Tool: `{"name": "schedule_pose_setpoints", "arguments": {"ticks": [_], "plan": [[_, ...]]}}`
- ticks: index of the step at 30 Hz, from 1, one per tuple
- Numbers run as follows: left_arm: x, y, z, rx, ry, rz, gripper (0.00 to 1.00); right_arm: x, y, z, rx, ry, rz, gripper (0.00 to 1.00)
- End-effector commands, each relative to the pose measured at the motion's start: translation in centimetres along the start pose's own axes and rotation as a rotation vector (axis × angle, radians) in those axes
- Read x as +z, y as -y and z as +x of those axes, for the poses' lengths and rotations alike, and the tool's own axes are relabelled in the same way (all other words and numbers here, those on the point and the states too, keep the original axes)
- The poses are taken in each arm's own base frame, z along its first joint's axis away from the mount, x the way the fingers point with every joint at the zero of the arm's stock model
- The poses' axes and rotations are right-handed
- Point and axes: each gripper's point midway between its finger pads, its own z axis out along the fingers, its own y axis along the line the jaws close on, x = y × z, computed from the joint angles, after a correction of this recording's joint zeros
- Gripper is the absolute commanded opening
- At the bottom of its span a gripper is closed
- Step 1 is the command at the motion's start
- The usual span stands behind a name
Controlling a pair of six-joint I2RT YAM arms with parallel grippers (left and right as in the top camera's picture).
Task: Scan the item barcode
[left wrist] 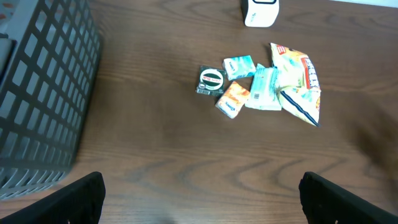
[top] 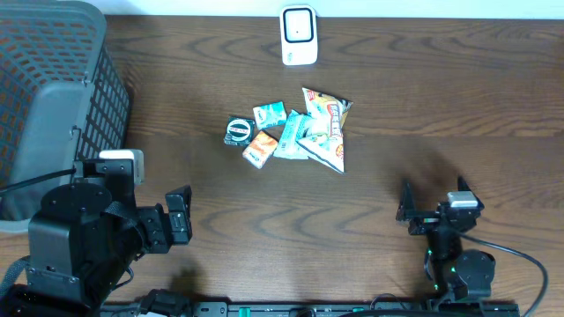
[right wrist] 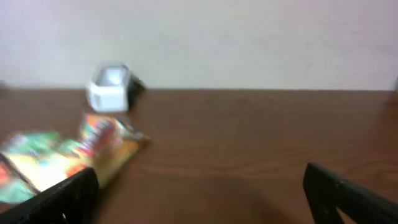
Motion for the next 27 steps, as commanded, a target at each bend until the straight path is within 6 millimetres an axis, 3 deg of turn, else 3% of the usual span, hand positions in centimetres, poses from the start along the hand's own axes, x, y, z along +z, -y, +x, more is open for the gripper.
{"name": "schedule_pose_setpoints", "arguments": {"ticks": [1,4,8,11,16,21,24,27], "plan": [[-0.2,-0.1,-0.2,-0.016,0.005,-0.003,0.98,-0.5,-4.1,-1.1,0.252,0.011,-0.246,0.99],[-0.2,-0.1,-0.2,-0.016,0.005,-0.003,0.98,-1.3,-6.5,-1.5,0.395,-0.021,-0.394,0.99],[-0.2,-0.1,-0.2,-0.016,0.005,-0.003,0.97,-1.7,-7.0,-2.8,0.597,-0.019,-0.438,0.99],[-0.2,-0.1,-0.2,-0.016,0.005,-0.003,0.98,-1.9,-7.1,-4.1,0.649,0.018,-0.463,0.99],[-0.2,-0.1,-0.2,-0.016,0.005,-0.003,0.98,-3.5,-7.6,-8.8,0.589,0.209,-0.562,0.99],[-0.2,-0.1,-0.2,-0.016,0.005,-0.003,0.98,-6.6,-6.2,-15.1,0.544,0.527,-0.566,0.99],[-0.2,-0.1,-0.2,-0.016,0.005,-0.003,0.98,-7.5,-4.9,-17.4,0.530,0.630,-0.500,0.99],[-0.2,-0.1,-0.2,-0.016,0.005,-0.003,0.98,-8.0,-4.9,-19.1,0.401,0.674,-0.453,0.99]]}}
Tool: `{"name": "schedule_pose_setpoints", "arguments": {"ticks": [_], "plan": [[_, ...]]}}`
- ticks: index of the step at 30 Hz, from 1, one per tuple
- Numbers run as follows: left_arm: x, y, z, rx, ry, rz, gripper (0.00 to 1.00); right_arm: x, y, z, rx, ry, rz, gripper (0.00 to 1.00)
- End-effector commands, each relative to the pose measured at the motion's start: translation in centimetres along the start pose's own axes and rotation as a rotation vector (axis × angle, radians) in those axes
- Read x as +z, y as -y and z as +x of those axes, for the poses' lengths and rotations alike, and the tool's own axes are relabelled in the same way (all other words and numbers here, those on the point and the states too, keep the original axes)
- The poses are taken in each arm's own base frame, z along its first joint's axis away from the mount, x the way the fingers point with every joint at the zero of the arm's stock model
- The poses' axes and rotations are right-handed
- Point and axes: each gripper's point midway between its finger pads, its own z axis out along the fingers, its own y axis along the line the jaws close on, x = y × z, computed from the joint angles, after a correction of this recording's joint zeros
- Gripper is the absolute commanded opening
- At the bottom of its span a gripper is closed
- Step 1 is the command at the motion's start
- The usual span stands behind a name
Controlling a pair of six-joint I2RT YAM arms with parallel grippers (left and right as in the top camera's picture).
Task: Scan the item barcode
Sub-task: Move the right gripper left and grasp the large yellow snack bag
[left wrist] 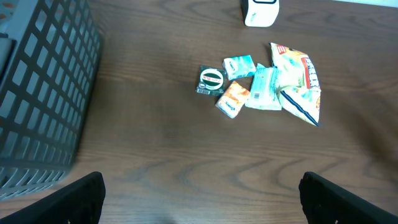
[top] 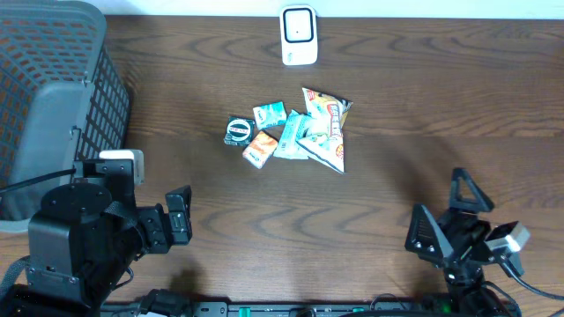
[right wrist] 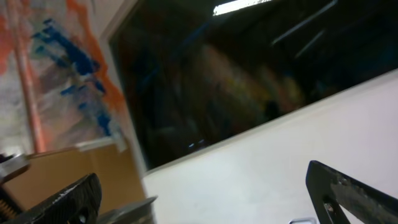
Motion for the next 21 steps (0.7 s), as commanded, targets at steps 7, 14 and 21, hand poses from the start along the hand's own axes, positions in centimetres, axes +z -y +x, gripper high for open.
{"name": "schedule_pose_setpoints", "arguments": {"ticks": [7,14,21], "plan": [[-0.2,0.0,-0.2,-0.016,0.006,-0.002,0.98,4.2,-1.2,-3.0,-0.349,-0.122,0.033,0.99],[-0.2,0.0,-0.2,-0.016,0.006,-0.002,0.98,8.4,-0.8,-0.2,-0.360,-0.427,-0.037,0.99],[-0.2,0.0,-0.2,-0.016,0.006,-0.002,0.98,10.8,2.3,4.7,-0.242,-0.799,-0.026,0.99]]}}
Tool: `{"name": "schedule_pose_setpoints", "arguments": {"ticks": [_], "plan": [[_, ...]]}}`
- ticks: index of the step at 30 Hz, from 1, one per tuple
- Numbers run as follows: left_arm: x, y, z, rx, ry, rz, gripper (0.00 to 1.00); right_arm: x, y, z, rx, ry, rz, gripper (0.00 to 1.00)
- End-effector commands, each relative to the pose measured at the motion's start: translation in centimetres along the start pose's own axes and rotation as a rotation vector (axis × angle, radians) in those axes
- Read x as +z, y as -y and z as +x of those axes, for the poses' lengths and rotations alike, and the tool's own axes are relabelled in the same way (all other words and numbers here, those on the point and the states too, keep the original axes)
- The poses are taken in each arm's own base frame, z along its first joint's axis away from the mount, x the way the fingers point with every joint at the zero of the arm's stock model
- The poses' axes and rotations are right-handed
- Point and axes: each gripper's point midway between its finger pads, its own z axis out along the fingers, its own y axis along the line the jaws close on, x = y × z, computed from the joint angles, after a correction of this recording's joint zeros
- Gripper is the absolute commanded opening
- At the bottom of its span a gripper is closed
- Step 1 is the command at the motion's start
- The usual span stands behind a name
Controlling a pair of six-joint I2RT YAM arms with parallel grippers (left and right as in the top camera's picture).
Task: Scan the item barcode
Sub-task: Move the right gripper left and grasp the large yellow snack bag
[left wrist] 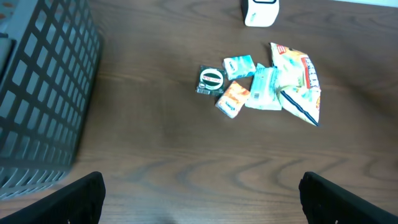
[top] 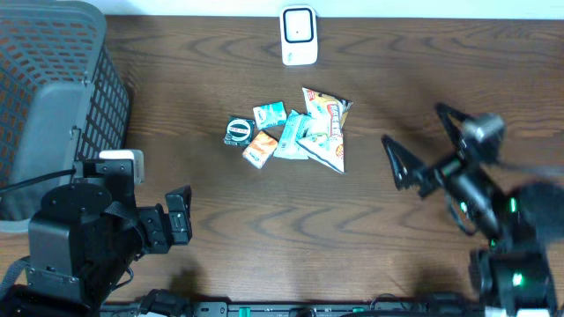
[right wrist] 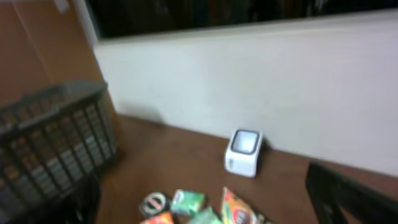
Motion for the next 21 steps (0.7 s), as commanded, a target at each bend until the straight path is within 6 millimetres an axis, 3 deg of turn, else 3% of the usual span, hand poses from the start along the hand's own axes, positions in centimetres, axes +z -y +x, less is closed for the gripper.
{"name": "schedule_pose_setpoints", "arguments": {"ticks": [1,7,14,21], "plan": [[-0.2,-0.1,-0.2,-0.016,0.006,-0.003,0.98,1.9,-0.1,0.0,-0.042,-0.110,-0.078,0.99],[-0.2,-0.1,-0.2,-0.016,0.006,-0.003,0.98,4.1,1.2,3.6,0.112,-0.341,-0.104,0.99],[-0.2,-0.1,-0.2,-0.016,0.006,-0.003,0.98,5.0,0.4,7.6,0.374,-0.489,-0.190,0.99],[-0.2,-0.1,-0.2,-0.016,0.006,-0.003,0.98,5.6,2.2,9.9,0.417,-0.560,-0.104,0.99]]}}
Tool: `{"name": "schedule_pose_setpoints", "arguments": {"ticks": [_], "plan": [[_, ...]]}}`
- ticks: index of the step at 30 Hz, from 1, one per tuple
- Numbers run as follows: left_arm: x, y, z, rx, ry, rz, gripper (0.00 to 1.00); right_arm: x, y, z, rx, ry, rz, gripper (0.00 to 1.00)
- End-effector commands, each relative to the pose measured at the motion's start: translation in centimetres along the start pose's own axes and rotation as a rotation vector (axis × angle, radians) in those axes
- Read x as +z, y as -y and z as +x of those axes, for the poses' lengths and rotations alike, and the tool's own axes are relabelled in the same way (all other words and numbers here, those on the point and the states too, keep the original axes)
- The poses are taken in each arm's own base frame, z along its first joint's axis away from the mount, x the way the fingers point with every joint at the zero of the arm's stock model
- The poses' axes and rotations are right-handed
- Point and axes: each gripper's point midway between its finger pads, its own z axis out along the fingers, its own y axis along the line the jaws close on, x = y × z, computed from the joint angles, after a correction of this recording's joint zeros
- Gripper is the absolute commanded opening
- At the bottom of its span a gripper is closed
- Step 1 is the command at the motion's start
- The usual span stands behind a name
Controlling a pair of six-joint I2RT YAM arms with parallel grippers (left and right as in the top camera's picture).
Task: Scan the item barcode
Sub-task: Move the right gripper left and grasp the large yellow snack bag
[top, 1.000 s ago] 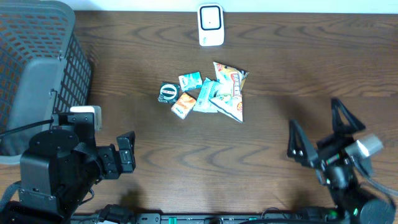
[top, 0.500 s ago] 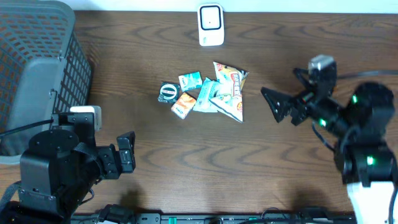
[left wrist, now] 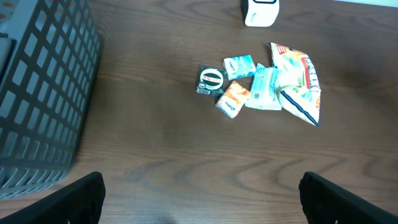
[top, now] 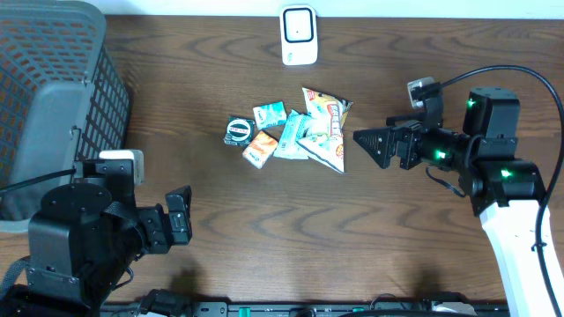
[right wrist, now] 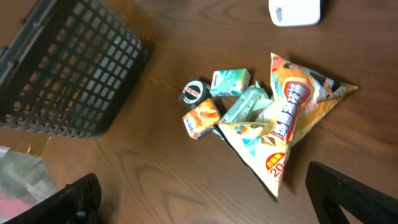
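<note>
A small pile of items lies mid-table: two snack bags (top: 324,128) (right wrist: 292,118), a teal pouch (top: 291,139), a teal packet (top: 269,114), an orange packet (top: 259,150) (right wrist: 201,117) and a round black tin (top: 237,130) (right wrist: 194,91). The white scanner (top: 299,35) (right wrist: 295,10) stands at the far edge. My right gripper (top: 374,148) (right wrist: 205,205) is open, just right of the bags and pointing at them, holding nothing. My left gripper (top: 181,216) (left wrist: 199,205) is open near the front left, well short of the pile (left wrist: 261,84).
A tall dark mesh basket (top: 53,88) (left wrist: 37,93) fills the far left corner. The brown wooden table (top: 264,220) runs to a pale wall behind the scanner. The right arm's cable (top: 493,75) loops above its wrist.
My right arm has swung its gripper down and left, from higher over the right side to just beside the snack bags, its camera now looking down on the pile. The left arm is unchanged.
My right arm first sat folded low at the front right, looking level across the table. Then its camera pointed up at the wall. Then it was raised over the right side with scanner and pile in view, and now sits beside the pile. The left arm and items never moved.
</note>
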Motion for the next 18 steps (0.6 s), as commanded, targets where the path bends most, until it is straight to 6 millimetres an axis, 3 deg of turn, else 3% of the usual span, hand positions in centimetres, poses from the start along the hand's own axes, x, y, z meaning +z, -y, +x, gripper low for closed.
{"name": "schedule_pose_setpoints", "arguments": {"ticks": [1,12,18], "plan": [[-0.2,-0.1,-0.2,-0.015,0.007,-0.003,0.98,0.2,0.9,-0.1,0.043,-0.014,0.040,0.99],[-0.2,-0.1,-0.2,-0.015,0.007,-0.003,0.98,1.2,6.1,2.6,0.138,-0.121,0.259,0.99],[-0.2,-0.1,-0.2,-0.015,0.007,-0.003,0.98,2.2,6.7,3.5,0.174,-0.166,0.237,0.99]]}}
